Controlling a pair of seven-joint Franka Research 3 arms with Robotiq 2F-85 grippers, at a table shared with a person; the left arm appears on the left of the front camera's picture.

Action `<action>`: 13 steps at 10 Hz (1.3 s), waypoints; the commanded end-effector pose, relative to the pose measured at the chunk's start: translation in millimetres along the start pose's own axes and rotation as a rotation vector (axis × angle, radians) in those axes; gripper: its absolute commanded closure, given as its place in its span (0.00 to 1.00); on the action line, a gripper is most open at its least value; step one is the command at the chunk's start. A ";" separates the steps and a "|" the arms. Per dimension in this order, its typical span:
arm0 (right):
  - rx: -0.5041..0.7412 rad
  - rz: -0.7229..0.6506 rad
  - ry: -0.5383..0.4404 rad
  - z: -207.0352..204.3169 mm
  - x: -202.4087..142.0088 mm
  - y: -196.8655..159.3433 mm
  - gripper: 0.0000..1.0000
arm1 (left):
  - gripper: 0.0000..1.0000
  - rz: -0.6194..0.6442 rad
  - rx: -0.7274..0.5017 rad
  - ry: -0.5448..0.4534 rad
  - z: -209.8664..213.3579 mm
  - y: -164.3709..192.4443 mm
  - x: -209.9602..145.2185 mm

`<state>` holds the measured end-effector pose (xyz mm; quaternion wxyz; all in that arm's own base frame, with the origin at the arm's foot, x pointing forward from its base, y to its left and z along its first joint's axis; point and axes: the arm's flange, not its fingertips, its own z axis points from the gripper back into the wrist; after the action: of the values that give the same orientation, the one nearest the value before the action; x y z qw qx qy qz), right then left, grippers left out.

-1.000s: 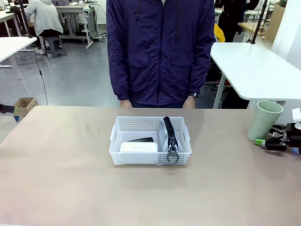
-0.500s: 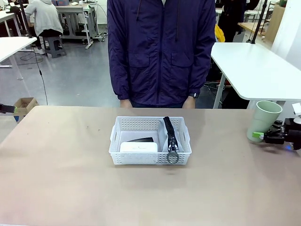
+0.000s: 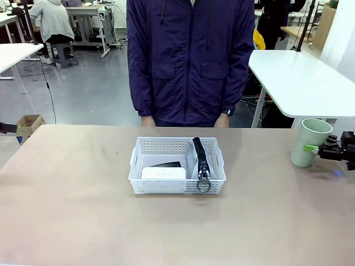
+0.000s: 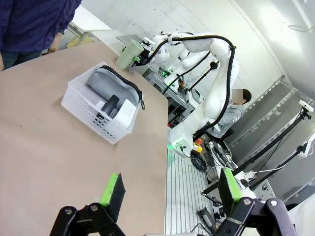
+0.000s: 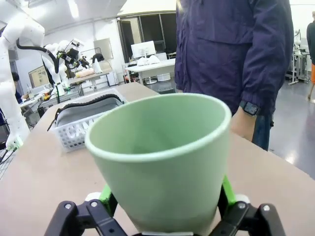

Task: Efficiently arrange items inside the basket to fit them all.
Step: Pick up the Reusable plastic cup and place it inside the Organizing basket.

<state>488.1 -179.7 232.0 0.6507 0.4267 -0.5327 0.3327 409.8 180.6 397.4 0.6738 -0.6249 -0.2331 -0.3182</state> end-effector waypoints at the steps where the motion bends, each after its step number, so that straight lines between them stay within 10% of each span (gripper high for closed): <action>1: 0.026 -0.039 -0.013 0.7 5.8 -1.8 0.00 | 0.00 -0.018 0.002 0.009 -0.4 -3.0 -0.3; 2: 0.030 -0.054 -0.019 0.7 5.8 -3.3 0.00 | 0.00 -0.018 0.002 0.009 -0.4 -3.0 -0.3; 5: 0.045 -0.047 -0.011 2.2 5.7 -2.1 0.99 | 0.00 -0.018 0.002 0.009 -0.4 -3.0 -0.3; 8: 0.068 -0.031 0.082 5.3 31.4 16.9 1.00 | 0.00 -0.018 0.002 0.009 -0.4 -3.0 -0.3; 9: 0.090 -0.028 0.172 -1.2 61.3 32.3 0.68 | 0.00 -0.018 0.002 0.009 -0.4 -3.0 -0.3; 10: 0.087 0.009 0.268 -16.3 96.1 52.2 0.68 | 0.00 -0.018 0.002 0.009 -0.4 -3.0 -0.3; 11: 0.119 0.035 0.356 -38.5 127.2 71.7 1.00 | 0.00 -0.018 0.002 0.009 -0.4 -3.0 -0.3; 12: 0.121 0.049 0.454 -67.5 152.5 92.0 0.68 | 0.00 -0.018 0.002 0.009 -0.4 -3.0 -0.3; 13: 0.156 0.062 0.521 -94.8 165.3 110.1 1.00 | 0.00 -0.018 0.002 0.009 -0.4 -3.0 -0.3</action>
<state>471.5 -86.6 402.1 0.7055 0.3678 -0.3810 0.4709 409.9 180.5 397.6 0.6737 -0.6248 -0.2331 -0.3184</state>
